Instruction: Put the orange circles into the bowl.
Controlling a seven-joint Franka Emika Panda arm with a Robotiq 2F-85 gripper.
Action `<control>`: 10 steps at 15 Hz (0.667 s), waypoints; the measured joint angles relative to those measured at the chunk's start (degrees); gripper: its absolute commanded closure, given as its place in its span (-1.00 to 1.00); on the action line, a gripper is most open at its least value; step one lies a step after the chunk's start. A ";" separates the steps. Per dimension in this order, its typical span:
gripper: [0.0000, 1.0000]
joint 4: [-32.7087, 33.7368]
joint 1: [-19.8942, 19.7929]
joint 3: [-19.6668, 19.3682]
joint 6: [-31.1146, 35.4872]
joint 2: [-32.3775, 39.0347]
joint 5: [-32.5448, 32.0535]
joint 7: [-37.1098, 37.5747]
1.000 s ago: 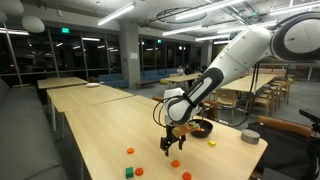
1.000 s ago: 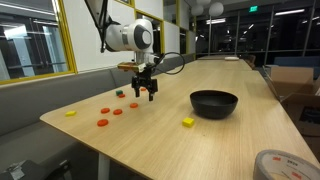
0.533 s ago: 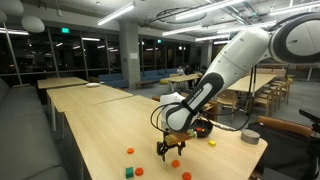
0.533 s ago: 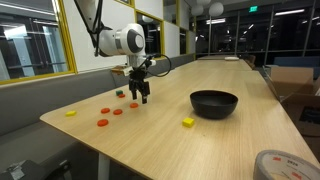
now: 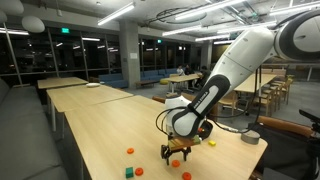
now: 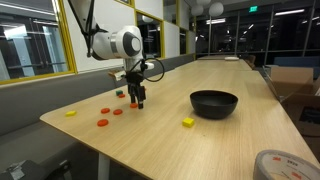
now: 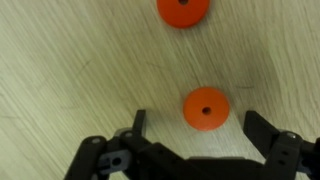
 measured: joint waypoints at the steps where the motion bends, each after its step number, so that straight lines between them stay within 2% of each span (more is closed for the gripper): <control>1: -1.00 -0.52 -0.06 -0.05 0.49 -0.26 0.04 0.10; 10: -1.00 -2.48 -0.98 0.84 3.33 -2.04 2.31 -1.44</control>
